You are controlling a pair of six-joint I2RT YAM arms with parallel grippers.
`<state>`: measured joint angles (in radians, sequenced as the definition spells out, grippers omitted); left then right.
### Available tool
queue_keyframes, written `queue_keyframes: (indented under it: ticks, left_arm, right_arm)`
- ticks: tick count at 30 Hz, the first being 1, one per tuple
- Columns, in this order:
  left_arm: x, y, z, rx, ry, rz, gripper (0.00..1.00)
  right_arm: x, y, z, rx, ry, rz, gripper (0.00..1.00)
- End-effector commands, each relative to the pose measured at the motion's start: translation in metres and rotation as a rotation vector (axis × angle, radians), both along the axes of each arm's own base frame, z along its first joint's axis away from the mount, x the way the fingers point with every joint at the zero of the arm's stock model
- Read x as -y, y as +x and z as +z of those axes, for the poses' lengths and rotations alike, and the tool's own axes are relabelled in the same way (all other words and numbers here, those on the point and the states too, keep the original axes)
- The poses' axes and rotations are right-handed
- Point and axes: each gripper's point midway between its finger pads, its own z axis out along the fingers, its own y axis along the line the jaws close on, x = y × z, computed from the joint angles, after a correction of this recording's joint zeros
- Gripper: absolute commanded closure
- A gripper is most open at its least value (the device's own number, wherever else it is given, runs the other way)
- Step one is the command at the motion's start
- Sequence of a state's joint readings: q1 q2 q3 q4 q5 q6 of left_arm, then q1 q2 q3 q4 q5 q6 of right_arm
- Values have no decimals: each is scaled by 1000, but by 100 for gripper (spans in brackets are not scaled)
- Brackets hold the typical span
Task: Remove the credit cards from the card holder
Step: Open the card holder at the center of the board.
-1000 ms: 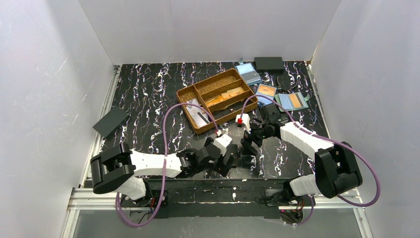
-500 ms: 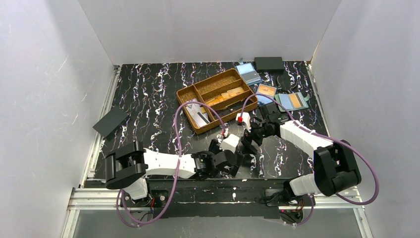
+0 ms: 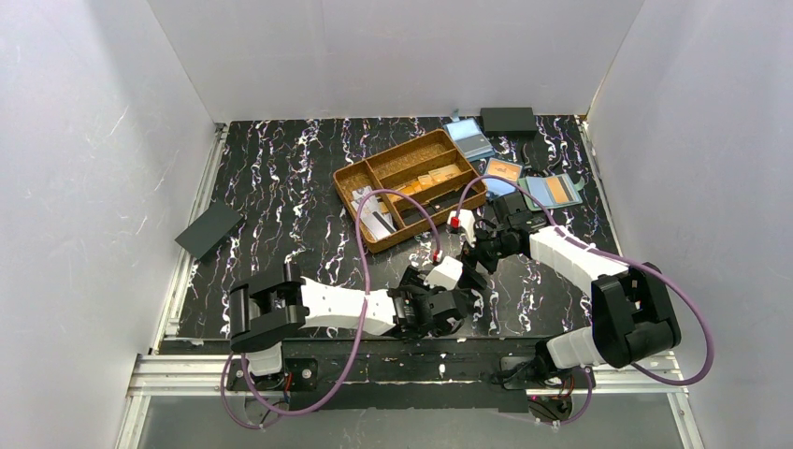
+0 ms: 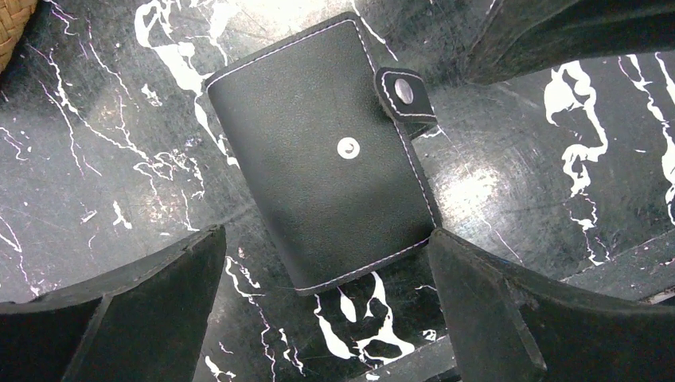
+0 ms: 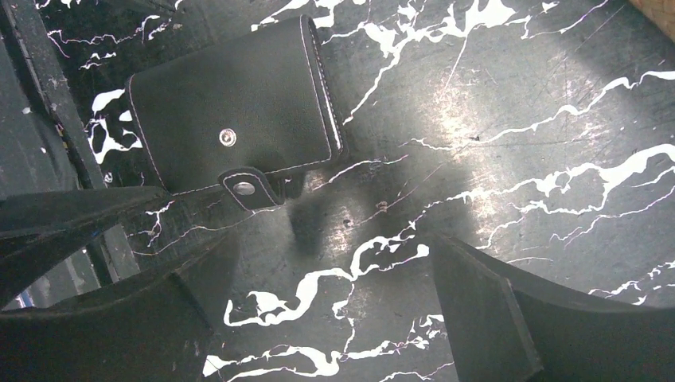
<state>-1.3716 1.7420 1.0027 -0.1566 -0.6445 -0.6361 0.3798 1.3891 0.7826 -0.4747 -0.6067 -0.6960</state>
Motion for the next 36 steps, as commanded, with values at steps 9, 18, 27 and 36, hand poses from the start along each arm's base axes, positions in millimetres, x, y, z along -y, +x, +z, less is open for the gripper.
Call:
queue_keyframes:
  ticks: [9, 18, 27, 36]
  left_arm:
    - [21, 1, 11, 2, -55, 1, 2]
    - [27, -3, 9, -50, -78, 41, 2]
    - [13, 6, 12, -52, -28, 180, 2]
    - [4, 14, 12, -39, 19, 268, 3]
  right_arm:
    - [-4, 11, 10, 15, 18, -12, 2]
    - [-4, 11, 12, 23, 24, -13, 2]
    - [-2, 12, 14, 27, 31, -18, 2]
    - [-4, 11, 16, 28, 41, -14, 2]
